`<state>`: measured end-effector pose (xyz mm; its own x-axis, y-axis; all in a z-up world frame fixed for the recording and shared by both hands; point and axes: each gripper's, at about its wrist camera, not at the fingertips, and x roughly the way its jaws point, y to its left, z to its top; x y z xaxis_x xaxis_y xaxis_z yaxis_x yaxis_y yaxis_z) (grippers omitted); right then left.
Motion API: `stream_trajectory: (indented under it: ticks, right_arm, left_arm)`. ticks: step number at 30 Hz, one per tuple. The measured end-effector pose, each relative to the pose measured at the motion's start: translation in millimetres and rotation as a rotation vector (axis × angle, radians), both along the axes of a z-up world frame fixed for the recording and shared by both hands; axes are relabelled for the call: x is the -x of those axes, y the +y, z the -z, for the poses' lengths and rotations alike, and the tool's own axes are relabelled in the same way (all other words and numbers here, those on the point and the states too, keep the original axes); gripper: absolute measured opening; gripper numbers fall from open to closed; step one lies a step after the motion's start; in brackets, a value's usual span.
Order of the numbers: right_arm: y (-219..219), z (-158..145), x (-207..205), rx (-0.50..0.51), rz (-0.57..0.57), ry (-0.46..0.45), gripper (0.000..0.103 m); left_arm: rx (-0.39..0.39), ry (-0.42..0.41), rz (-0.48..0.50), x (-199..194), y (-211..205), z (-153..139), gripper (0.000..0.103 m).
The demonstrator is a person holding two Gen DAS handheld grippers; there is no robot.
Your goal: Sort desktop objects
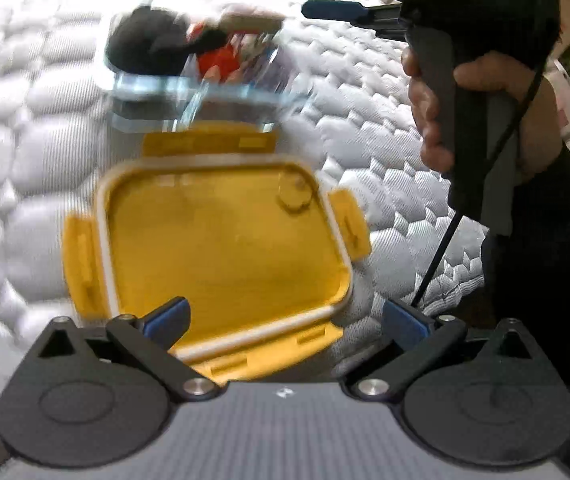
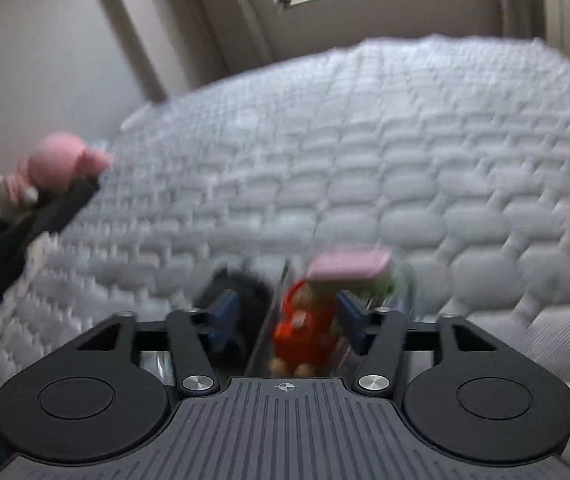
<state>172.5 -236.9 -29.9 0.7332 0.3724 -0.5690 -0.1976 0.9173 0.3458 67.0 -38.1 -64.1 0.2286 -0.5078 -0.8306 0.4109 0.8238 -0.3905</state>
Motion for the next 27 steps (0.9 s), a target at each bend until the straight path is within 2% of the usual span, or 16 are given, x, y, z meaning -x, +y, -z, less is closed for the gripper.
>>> stream_trajectory:
  ticks: [4,7,8,11,13,14,19,22,23,25,27]
  right_arm:
    - [-19.7,0.5,-17.7,-0.050,0.083,0.034,0.068]
    - [-29.1,15.4,-39.4,-0.080,0.121,0.096,0.058]
    - [-31.2,21.0,-46.4,-0.087,0.126,0.115,0.055]
    - [-33.7,38.2,-63.5,-0.115,0.117,0.167,0.054]
    - [-31.7,49.3,-68.5,-0.141,0.080,0.241,0.050]
    - [-27.7,52.6,-65.4,-0.159,0.049,0.234,0.050]
    - [-1.5,47.6,-44.6,0.009,-0.032,0.125,0.047]
    - [-1.1,53.5,-43.9,0.011,-0.050,0.101,0.047]
    - [-0.7,53.3,-41.4,0.019,-0.057,0.089,0.048]
    - [-3.7,44.1,-28.7,0.024,-0.041,0.044,0.057]
    - [-10.9,28.9,-14.5,0.016,-0.009,-0.013,0.081]
  left_arm:
    - [-0.023,-0.067,0.020,-18.6,-4.4,-28.9,0.103]
    - [0.009,-0.056,0.034,-28.9,-0.9,-42.8,0.103]
    - [0.014,-0.054,0.036,-30.4,-0.7,-44.9,0.103]
    - [0.000,-0.058,0.023,-33.8,-2.2,-45.0,0.103]
    - [-0.011,-0.040,0.015,-35.7,-3.1,-39.1,0.103]
    - [-0.013,-0.025,0.017,-36.7,-3.5,-35.2,0.103]
    - [-0.014,0.039,0.012,-40.3,-7.3,-16.9,0.103]
    - [-0.009,0.043,0.016,-36.9,-4.9,-14.2,0.103]
    - [-0.010,0.037,0.017,-35.3,-2.5,-14.4,0.103]
    - [-0.013,0.031,-0.009,-37.7,6.6,-15.4,0.103]
    - [-0.005,0.019,-0.059,-44.7,17.5,-18.4,0.103]
